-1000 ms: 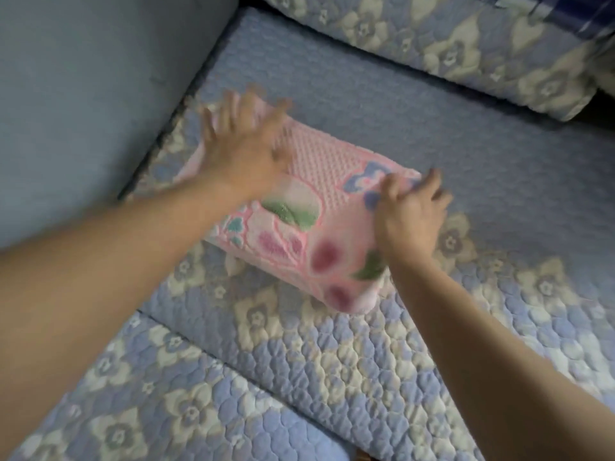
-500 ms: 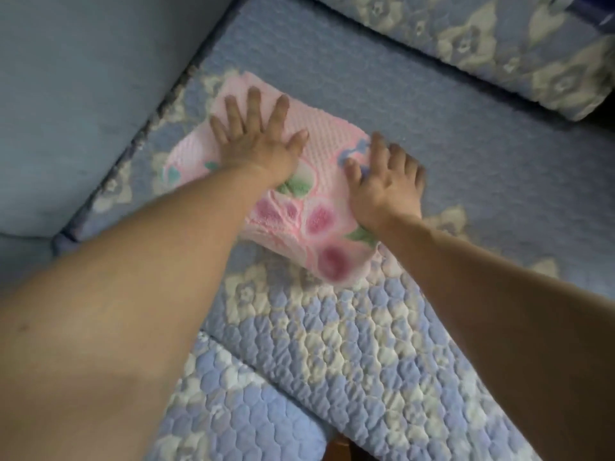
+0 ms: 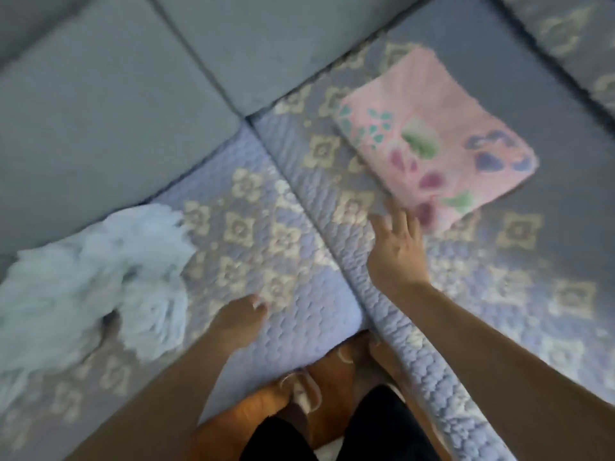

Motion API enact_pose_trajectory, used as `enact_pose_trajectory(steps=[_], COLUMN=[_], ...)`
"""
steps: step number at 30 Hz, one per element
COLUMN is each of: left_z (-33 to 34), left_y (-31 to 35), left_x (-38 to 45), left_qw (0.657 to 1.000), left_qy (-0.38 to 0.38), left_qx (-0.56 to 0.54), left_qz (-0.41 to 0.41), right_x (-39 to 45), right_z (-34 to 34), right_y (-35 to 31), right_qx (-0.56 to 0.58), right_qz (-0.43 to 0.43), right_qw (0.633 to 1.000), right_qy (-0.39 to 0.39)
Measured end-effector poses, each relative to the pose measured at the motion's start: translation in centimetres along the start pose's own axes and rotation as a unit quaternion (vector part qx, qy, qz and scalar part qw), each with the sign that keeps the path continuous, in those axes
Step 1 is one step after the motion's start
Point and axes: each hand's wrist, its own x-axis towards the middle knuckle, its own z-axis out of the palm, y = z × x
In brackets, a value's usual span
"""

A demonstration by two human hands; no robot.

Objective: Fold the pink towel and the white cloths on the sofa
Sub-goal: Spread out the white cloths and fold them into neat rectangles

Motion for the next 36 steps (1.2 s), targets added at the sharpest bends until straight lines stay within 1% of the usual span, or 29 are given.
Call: enact_pose_trajectory(steps=[2, 3, 4, 5, 6, 7, 8, 9, 10, 11, 14, 16, 18, 19, 20, 22, 24, 26, 28, 30, 31, 34, 36], left_z=[3.3, 4.8, 5.9, 6.8, 7.6, 8.4, 9.6, 10.9, 11.9, 12.8, 15.6, 17.0, 18.5, 18.9, 18.8, 18.1, 17.2, 16.5, 16.4, 16.6, 16.8, 16.9, 16.8], left_y=[-4.8, -7.1, -9.0, -10.8, -12.3, -13.6, -15.1, -16.6, -18.0, -19.4, -24.2, -28.4, -33.1, -35.5, -38.0, -42.7, -46.8, -49.8, -51.8, -53.1, -53.4, -53.3, -52.8], left_x=[-3.2, -5.0, -7.0, -8.7, -10.5, -11.9, -12.9, -13.7, -14.5, -15.2, -17.1, -18.4, -19.0, -19.3, -19.6, -20.3, -20.8, -21.1, -20.6, -19.2, -18.3, -15.9, -14.8], left_qw=[0.996, 0.981, 0.965, 0.936, 0.919, 0.893, 0.884, 0.863, 0.845, 0.83, 0.809, 0.81, 0.826, 0.828, 0.825, 0.824, 0.83, 0.84, 0.851, 0.87, 0.872, 0.866, 0.847], left_qy=[0.027, 0.064, 0.117, 0.158, 0.192, 0.219, 0.249, 0.253, 0.224, 0.198, 0.207, 0.189, 0.138, 0.122, 0.123, 0.134, 0.134, 0.118, 0.097, 0.075, 0.061, 0.047, 0.05], left_qx=[-0.079, -0.165, -0.215, -0.275, -0.29, -0.335, -0.342, -0.377, -0.412, -0.444, -0.498, -0.515, -0.511, -0.515, -0.522, -0.522, -0.511, -0.497, -0.48, -0.455, -0.454, -0.469, -0.497], left_qz=[-0.036, -0.073, -0.098, -0.152, -0.185, -0.205, -0.2, -0.223, -0.257, -0.272, -0.233, -0.206, -0.194, -0.187, -0.179, -0.173, -0.178, -0.183, -0.188, -0.176, -0.17, -0.165, -0.181], right_x=[-3.0, -4.4, -5.7, -6.8, -7.8, -8.5, -9.2, -9.7, -10.1, -10.6, -12.3, -14.0, -16.1, -17.3, -18.5, -21.2, -23.5, -24.9, -25.0, -23.7, -22.6, -18.4, -15.0], right_z=[3.2, 4.4, 5.4, 6.3, 7.1, 7.9, 8.9, 10.1, 11.2, 12.5, 15.3, 16.9, 18.7, 19.9, 21.3, 24.2, 26.5, 28.2, 29.6, 30.8, 31.3, 32.1, 33.0], right_y=[-2.5, -3.8, -5.2, -6.8, -8.8, -11.0, -13.4, -15.8, -18.3, -20.7, -27.0, -29.7, -32.7, -34.4, -36.4, -41.1, -46.0, -49.7, -51.6, -51.8, -51.3, -48.2, -45.3], right_qx=[0.022, 0.018, 0.003, -0.019, -0.042, -0.055, -0.055, -0.048, -0.043, -0.043, -0.031, -0.032, -0.096, -0.125, -0.125, -0.049, 0.036, 0.083, 0.107, 0.115, 0.124, 0.138, 0.162], right_qz=[0.024, 0.036, 0.047, 0.049, 0.044, 0.039, 0.039, 0.029, 0.011, -0.01, -0.032, 0.007, 0.055, 0.066, 0.068, 0.042, 0.006, -0.007, 0.004, 0.024, 0.047, 0.133, 0.202], right_qw=[0.993, 0.985, 0.976, 0.969, 0.962, 0.957, 0.955, 0.955, 0.954, 0.952, 0.948, 0.954, 0.957, 0.956, 0.957, 0.959, 0.951, 0.946, 0.946, 0.949, 0.95, 0.948, 0.936], right_qy=[-0.115, -0.165, -0.21, -0.242, -0.267, -0.282, -0.29, -0.292, -0.296, -0.304, -0.315, -0.298, -0.269, -0.259, -0.253, -0.275, -0.306, -0.314, -0.306, -0.291, -0.283, -0.254, -0.239])
